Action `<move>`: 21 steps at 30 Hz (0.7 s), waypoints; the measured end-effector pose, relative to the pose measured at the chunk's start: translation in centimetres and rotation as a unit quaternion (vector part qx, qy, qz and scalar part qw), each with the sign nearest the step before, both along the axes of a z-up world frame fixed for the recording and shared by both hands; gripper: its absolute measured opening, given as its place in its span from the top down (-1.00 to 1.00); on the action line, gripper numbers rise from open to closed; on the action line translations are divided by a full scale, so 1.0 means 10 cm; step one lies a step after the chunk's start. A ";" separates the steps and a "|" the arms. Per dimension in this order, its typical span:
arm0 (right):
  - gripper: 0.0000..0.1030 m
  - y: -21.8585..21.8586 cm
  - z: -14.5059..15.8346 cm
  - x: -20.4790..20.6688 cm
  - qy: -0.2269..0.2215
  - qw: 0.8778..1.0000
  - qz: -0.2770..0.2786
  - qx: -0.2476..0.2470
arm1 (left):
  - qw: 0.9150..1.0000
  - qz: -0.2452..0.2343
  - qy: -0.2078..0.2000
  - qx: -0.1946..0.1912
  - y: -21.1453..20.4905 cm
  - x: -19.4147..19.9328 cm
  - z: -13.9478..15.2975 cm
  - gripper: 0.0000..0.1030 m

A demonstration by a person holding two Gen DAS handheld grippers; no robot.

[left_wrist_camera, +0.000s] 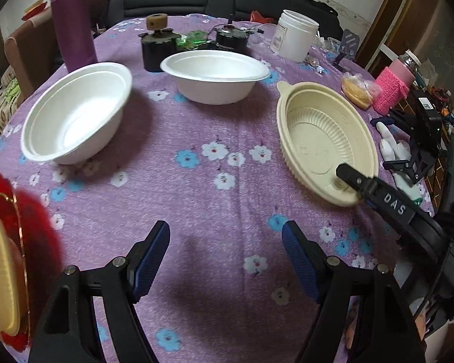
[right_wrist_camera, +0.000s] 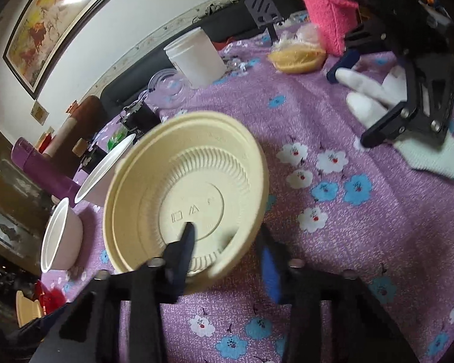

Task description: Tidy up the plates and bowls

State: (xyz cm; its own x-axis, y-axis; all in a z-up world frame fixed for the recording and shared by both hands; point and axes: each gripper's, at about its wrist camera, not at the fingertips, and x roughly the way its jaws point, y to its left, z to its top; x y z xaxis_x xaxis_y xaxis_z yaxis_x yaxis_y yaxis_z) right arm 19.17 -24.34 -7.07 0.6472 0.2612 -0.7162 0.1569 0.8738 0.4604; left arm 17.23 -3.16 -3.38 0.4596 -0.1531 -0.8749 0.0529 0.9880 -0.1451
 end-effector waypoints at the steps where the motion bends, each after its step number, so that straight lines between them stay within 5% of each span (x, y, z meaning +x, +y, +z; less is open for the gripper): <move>1: 0.42 -0.01 0.00 0.00 0.001 1.000 0.003 0.005 | 1.000 -0.001 -0.001 -0.001 -0.02 0.02 0.01 -0.47; 8: 0.50 0.04 0.02 -0.09 0.021 0.998 0.053 0.036 | 0.999 0.017 0.006 -0.031 0.02 0.26 0.02 -0.47; 21: 0.50 0.32 -0.01 -0.12 0.039 0.992 0.114 0.029 | 1.000 0.018 0.014 -0.015 -0.02 0.46 -0.15 -0.41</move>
State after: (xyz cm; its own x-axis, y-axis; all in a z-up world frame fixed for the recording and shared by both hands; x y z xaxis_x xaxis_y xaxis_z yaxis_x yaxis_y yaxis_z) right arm 17.96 -21.09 -7.21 0.5104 0.4370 -0.7406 -0.0049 0.8627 0.5057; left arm 21.85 -3.32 -4.91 0.4401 -0.1633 -0.8830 0.0133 0.9844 -0.1755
